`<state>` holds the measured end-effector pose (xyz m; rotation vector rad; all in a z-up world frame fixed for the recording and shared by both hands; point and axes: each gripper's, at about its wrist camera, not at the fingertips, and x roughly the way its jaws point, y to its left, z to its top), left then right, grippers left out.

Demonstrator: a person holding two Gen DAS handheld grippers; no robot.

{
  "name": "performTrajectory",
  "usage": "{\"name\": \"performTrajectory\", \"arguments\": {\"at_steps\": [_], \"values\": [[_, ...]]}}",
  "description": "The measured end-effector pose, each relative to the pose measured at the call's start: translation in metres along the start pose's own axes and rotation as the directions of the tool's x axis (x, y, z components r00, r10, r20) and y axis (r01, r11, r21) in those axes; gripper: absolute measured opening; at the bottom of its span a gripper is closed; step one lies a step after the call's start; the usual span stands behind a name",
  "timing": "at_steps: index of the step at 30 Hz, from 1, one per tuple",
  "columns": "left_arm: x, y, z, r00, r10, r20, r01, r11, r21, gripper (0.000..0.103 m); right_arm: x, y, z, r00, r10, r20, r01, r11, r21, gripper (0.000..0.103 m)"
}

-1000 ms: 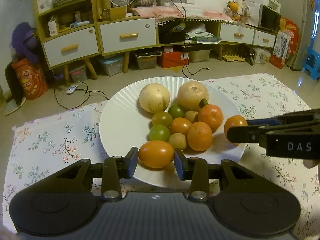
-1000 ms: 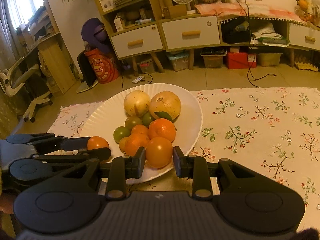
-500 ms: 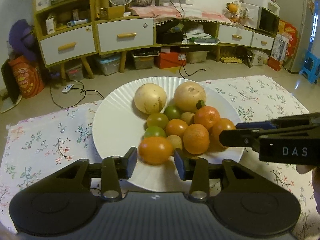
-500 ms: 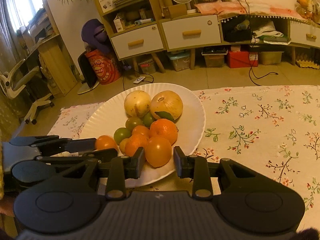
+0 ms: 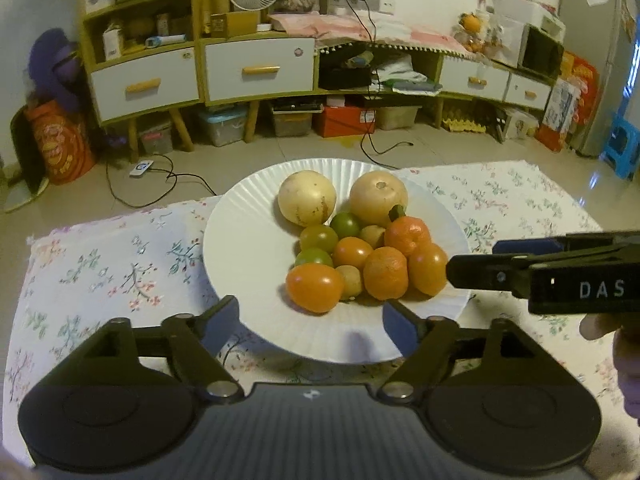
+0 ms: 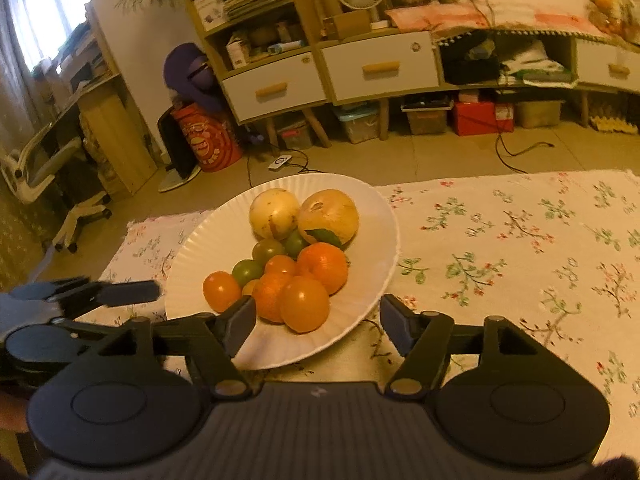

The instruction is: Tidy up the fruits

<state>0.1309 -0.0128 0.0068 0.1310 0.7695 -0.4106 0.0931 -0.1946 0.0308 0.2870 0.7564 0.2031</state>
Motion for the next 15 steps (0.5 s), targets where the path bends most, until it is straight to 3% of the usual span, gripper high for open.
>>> {"name": "performTrajectory", "arguments": {"at_steps": [6, 15], "values": [[-0.018, -0.004, -0.006, 0.999, 0.034, -0.016, -0.035, 0.999, -0.014, 0.083, -0.015, -0.005, -0.002, 1.0, -0.027, 0.001, 0.027, 0.999, 0.024, 0.08], [-0.048, -0.01, -0.027, 0.994, 0.081, -0.077, -0.086, 0.994, -0.072, 0.092, -0.036, 0.002, -0.016, 0.987, -0.154, -0.04, 0.154, 0.988, 0.007, 0.088]]}}
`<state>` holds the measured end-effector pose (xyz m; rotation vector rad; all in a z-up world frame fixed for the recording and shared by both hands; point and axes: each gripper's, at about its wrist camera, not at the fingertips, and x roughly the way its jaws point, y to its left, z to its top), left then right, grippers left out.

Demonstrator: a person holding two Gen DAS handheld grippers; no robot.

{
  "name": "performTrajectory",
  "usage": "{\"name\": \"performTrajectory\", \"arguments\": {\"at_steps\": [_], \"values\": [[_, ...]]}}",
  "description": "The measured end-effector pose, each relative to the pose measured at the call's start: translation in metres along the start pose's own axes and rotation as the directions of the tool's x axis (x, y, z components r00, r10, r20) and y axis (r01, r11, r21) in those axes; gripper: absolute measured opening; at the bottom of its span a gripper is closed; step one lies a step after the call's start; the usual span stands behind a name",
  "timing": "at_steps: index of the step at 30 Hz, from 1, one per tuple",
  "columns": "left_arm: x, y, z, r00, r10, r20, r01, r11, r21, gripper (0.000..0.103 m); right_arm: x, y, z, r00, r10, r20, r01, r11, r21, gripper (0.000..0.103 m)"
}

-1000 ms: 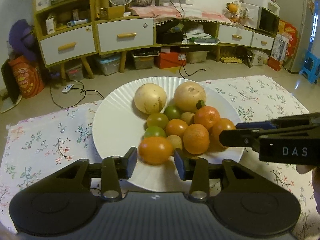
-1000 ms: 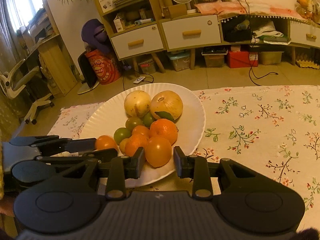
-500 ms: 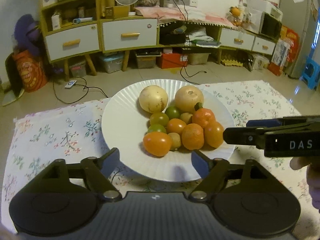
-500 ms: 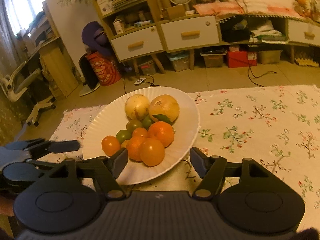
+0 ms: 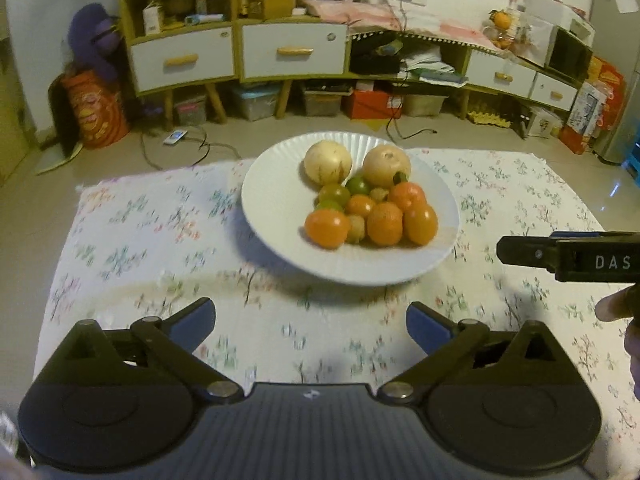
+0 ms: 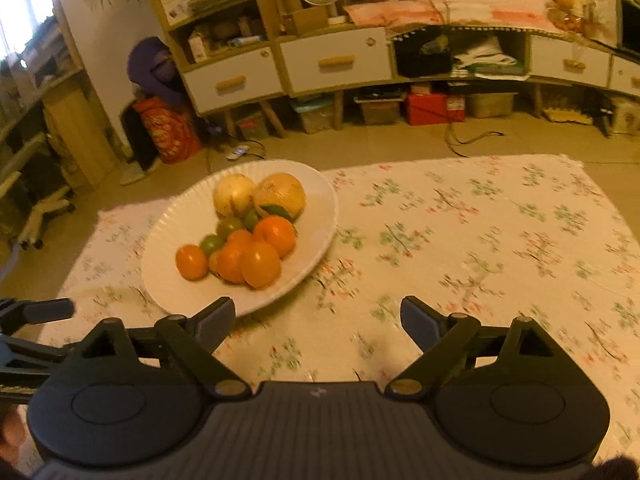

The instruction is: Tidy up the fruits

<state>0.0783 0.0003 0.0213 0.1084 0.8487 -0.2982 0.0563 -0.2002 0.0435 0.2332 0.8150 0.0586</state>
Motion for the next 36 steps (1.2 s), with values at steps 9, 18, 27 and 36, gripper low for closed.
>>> {"name": "performTrajectory", "arguments": {"at_steps": [9, 18, 27, 36], "values": [[-0.021, 0.0, -0.026, 0.997, 0.043, -0.056, -0.048, 0.995, -0.089, 0.092, -0.018, 0.022, -0.017, 0.997, -0.056, -0.047, 0.054, 0.998, -0.044, 0.094], [-0.035, -0.005, -0.035, 0.991, 0.125, -0.056, -0.129, 0.989, -0.071, 0.092, -0.026, 0.034, -0.028, 0.992, -0.112, -0.055, 0.108, 0.992, -0.07, 0.096], [-0.037, -0.001, -0.027, 0.988, 0.147, -0.057, -0.153, 0.98, -0.127, 0.092, -0.021, 0.04, -0.028, 0.988, -0.143, -0.053, 0.138, 0.987, -0.083, 0.097], [-0.039, 0.001, -0.029, 0.985, 0.158, -0.071, -0.166, 0.977, -0.132, 0.092, -0.018, 0.047, -0.034, 0.985, -0.151, -0.081, 0.142, 0.984, -0.112, 0.098]]}}
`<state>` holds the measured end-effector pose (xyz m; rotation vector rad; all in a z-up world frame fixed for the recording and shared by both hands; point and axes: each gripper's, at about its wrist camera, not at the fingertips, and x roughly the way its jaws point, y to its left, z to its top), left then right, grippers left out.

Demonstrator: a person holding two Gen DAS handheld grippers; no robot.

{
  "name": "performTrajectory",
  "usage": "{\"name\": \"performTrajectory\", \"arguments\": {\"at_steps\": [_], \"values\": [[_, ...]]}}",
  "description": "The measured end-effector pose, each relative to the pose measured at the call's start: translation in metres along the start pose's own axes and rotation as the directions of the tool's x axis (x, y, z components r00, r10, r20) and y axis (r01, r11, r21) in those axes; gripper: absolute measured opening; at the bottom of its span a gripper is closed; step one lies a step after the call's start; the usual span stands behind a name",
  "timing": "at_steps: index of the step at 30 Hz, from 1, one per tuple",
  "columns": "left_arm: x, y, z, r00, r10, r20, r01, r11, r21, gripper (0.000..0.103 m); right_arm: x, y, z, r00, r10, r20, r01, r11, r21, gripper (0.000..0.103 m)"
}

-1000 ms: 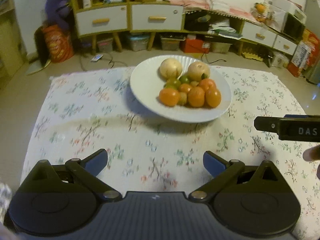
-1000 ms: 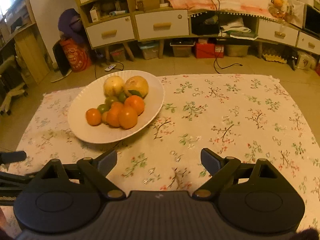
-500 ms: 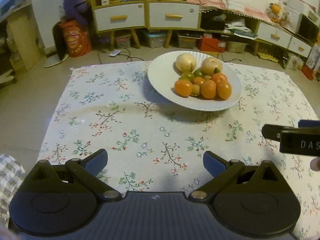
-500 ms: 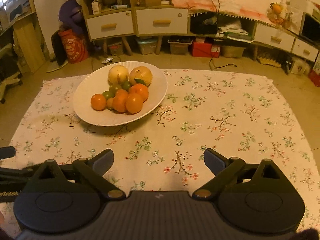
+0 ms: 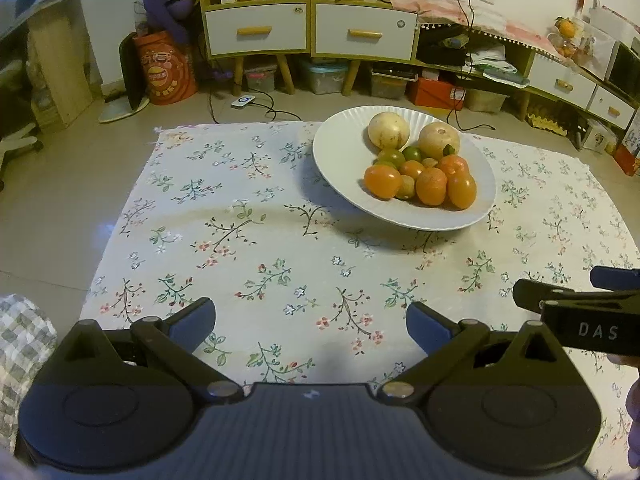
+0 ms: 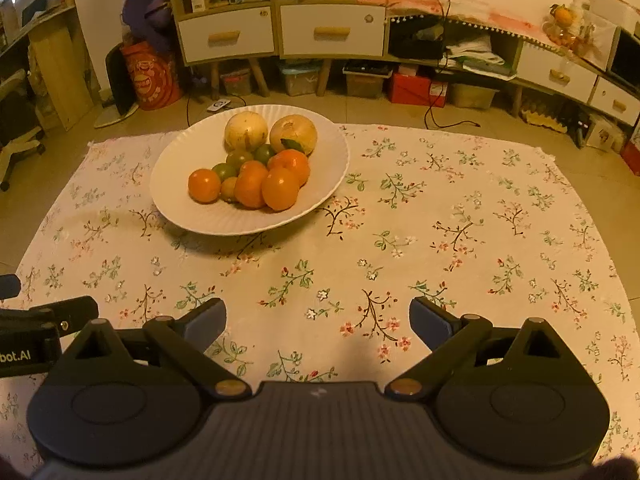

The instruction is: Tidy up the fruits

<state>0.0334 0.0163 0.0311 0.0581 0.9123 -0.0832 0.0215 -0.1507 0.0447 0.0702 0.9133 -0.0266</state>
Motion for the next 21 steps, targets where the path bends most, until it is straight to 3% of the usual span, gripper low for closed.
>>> {"name": "performTrajectory", "arguments": {"at_steps": [21], "values": [[-0.0052, -0.0058, -0.0021, 1.0, -0.022, 0.001, 0.022, 1.0, 0.023, 0.092, 0.0001, 0.0009, -0.001, 1.0, -0.004, -0.007, 0.004, 1.0, -0.003, 0.1]]}}
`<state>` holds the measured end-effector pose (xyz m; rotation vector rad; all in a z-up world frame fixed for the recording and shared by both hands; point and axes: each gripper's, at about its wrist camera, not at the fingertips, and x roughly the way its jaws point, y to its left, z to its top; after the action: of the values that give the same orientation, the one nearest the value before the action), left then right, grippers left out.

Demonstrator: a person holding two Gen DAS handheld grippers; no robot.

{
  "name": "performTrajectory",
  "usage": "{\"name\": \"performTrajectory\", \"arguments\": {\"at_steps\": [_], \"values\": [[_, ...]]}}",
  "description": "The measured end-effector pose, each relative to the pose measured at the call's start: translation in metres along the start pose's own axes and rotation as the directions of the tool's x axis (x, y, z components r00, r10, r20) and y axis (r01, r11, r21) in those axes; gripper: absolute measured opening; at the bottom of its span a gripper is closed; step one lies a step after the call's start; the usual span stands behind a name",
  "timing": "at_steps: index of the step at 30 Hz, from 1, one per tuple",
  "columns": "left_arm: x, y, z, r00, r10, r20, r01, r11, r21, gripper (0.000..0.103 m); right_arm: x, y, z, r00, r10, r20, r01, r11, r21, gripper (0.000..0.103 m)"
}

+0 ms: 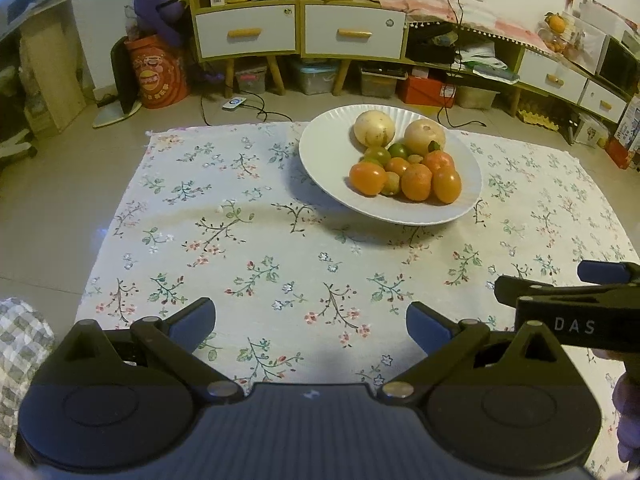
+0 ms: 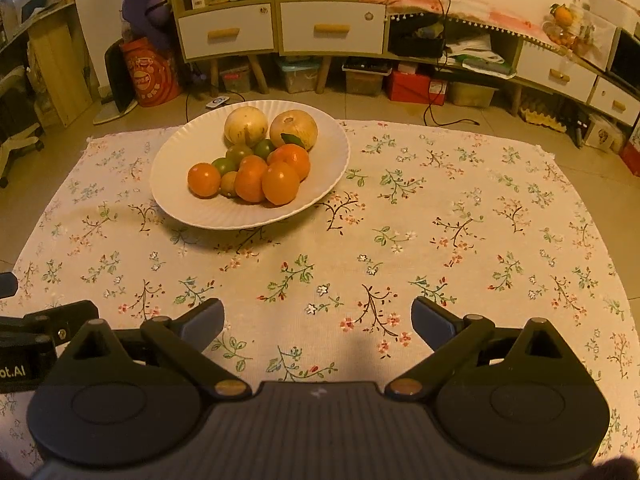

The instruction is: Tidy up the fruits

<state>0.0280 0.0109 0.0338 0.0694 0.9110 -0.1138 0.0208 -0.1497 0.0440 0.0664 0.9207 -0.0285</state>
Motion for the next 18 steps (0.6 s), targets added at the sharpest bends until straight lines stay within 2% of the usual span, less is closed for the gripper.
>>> {"name": "performTrajectory", "arguments": {"at_steps": [18], "values": [[0.0009, -0.0017, -0.0016, 1.0, -0.008, -0.01, 0.008, 1.0, -0.003, 0.092, 0.0004, 0.0005, -0.001, 1.0, 0.001, -0.005, -0.001, 1.0, -0.002, 0.1]]}}
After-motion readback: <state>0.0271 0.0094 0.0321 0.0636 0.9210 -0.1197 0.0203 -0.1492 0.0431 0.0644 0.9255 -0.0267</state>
